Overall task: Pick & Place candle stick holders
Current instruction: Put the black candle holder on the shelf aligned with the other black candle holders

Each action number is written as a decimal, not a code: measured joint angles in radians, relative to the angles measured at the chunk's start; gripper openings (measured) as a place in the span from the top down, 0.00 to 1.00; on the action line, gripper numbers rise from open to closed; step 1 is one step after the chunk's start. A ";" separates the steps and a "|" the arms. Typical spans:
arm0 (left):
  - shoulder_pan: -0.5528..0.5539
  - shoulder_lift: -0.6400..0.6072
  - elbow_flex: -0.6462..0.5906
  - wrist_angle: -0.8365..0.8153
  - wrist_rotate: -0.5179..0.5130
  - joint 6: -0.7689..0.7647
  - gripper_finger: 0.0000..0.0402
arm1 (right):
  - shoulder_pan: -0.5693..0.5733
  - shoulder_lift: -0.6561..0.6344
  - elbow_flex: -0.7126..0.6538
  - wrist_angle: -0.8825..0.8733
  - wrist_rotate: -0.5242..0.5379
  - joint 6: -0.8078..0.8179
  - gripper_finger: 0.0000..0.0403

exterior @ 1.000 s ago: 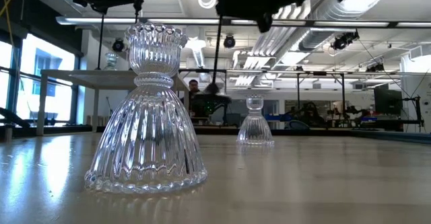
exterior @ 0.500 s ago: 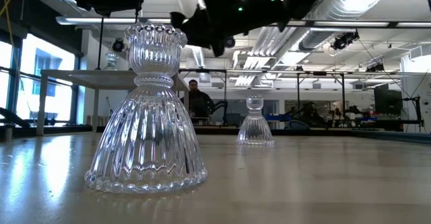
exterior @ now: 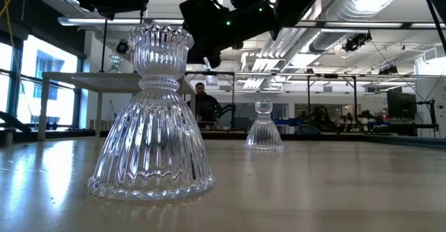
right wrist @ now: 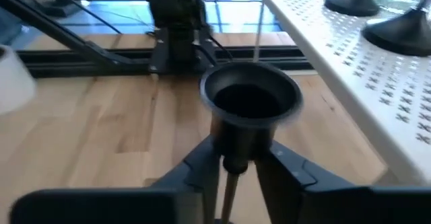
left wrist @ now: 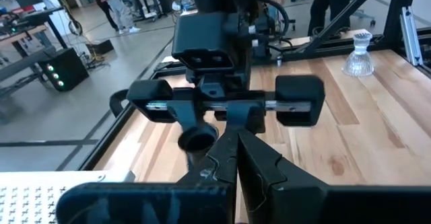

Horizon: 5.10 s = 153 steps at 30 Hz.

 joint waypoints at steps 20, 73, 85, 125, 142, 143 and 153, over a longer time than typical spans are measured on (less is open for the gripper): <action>0.000 0.091 0.000 0.021 0.000 -0.063 0.99 | 0.046 -0.267 0.000 -0.200 0.031 -0.077 0.43; 0.084 0.586 -0.198 0.815 -0.187 -0.309 0.72 | 0.151 -0.657 -0.721 0.437 0.161 -0.132 1.00; 0.105 0.586 -0.198 0.816 -0.151 -0.299 0.94 | 0.151 -0.657 -0.721 0.443 0.161 -0.132 0.99; 0.170 0.689 -0.197 0.985 0.022 -0.275 0.70 | 0.151 -0.657 -0.719 0.466 0.130 -0.157 1.00; 0.170 0.617 -0.198 1.049 -0.057 -0.253 0.91 | 0.151 -0.657 -0.719 0.465 0.130 -0.157 1.00; 0.170 0.595 -0.197 1.047 -0.061 -0.253 0.92 | 0.151 -0.657 -0.719 0.465 0.130 -0.157 1.00; 0.170 0.416 0.019 0.660 -0.136 -0.203 0.92 | 0.151 -0.657 -0.719 0.463 0.128 -0.155 1.00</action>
